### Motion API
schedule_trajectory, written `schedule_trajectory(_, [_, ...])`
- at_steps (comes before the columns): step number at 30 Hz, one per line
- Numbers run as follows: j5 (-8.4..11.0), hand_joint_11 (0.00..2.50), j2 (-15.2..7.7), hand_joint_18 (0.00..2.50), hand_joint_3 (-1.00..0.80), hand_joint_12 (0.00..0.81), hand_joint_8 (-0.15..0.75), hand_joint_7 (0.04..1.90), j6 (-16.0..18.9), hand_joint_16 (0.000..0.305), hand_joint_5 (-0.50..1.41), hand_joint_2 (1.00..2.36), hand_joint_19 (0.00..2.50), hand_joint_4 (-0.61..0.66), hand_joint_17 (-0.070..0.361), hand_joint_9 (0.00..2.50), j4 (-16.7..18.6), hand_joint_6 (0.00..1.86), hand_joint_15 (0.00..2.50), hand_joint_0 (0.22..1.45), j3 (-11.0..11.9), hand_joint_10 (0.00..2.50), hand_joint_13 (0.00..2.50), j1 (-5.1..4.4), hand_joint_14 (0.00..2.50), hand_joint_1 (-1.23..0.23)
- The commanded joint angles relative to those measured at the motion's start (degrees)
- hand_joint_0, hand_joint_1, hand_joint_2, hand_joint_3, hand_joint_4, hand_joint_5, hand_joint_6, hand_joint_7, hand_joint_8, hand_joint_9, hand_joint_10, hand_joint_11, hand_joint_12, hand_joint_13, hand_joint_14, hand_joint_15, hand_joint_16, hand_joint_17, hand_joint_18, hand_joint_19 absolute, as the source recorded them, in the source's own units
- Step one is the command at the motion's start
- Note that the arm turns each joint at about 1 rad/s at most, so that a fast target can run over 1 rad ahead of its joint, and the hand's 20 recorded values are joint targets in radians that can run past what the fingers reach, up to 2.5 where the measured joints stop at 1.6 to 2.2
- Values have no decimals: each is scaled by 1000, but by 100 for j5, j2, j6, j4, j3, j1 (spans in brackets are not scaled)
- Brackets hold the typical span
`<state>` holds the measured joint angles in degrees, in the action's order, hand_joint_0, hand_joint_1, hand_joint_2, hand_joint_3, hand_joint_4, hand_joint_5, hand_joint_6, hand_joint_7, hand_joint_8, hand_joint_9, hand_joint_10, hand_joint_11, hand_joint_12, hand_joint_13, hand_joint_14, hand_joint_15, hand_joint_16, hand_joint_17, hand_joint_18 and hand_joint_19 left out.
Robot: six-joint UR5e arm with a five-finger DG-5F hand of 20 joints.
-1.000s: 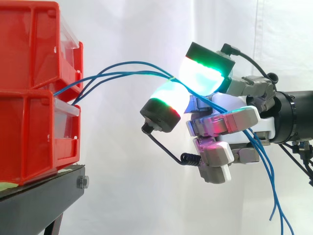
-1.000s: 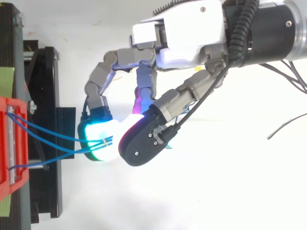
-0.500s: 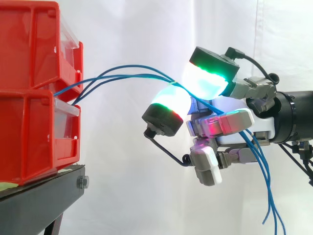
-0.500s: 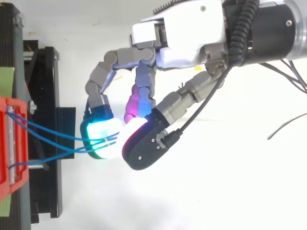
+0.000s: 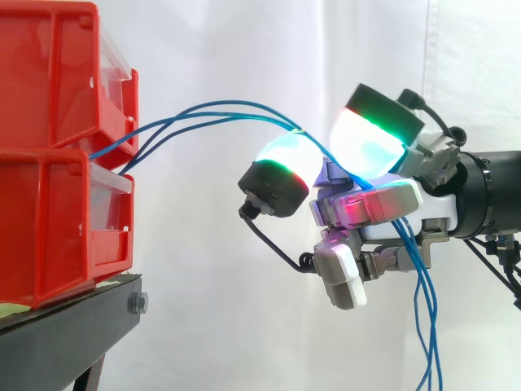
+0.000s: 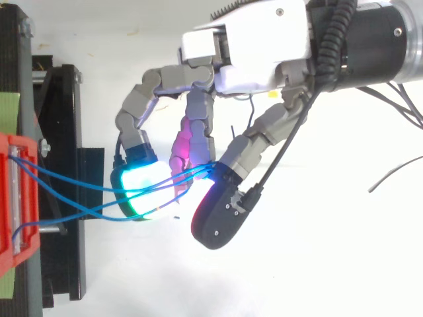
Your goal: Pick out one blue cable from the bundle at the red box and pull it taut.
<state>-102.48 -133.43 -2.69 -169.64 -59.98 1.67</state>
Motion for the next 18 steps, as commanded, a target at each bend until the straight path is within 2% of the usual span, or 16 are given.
schedule_trajectory(1, [0,747,2,928,-500,321,256,964,5,37,-53,1000,520,-106,84,1444,-8,942,413,672,-5,30,1026,0,17,-950])
schedule_trajectory(5, [0,735,2,929,-500,321,252,968,5,38,-48,1000,516,-81,85,1458,1,938,423,596,-5,30,1028,0,17,-917])
schedule_trajectory(8, [0,733,2,942,-500,337,258,828,5,41,-42,1000,514,-77,93,1474,1,941,422,510,-5,29,1037,0,18,-866])
schedule_trajectory(12, [0,708,2,967,-500,365,272,812,5,48,-37,1000,490,-31,108,1462,1,920,410,430,-5,27,1047,0,16,-820])
schedule_trajectory(14, [0,699,2,970,-500,370,275,818,5,49,-38,1000,487,-29,110,1465,1,914,409,423,-5,24,1048,0,14,-801])
schedule_trajectory(15, [0,703,2,969,-500,371,267,812,5,49,-38,1000,489,-23,110,1464,1,911,405,428,3,27,1045,0,14,-741])
schedule_trajectory(18, [0,723,2,896,-500,336,240,821,14,41,-45,1000,556,-55,92,1442,1,907,427,540,3,30,1019,0,18,-617])
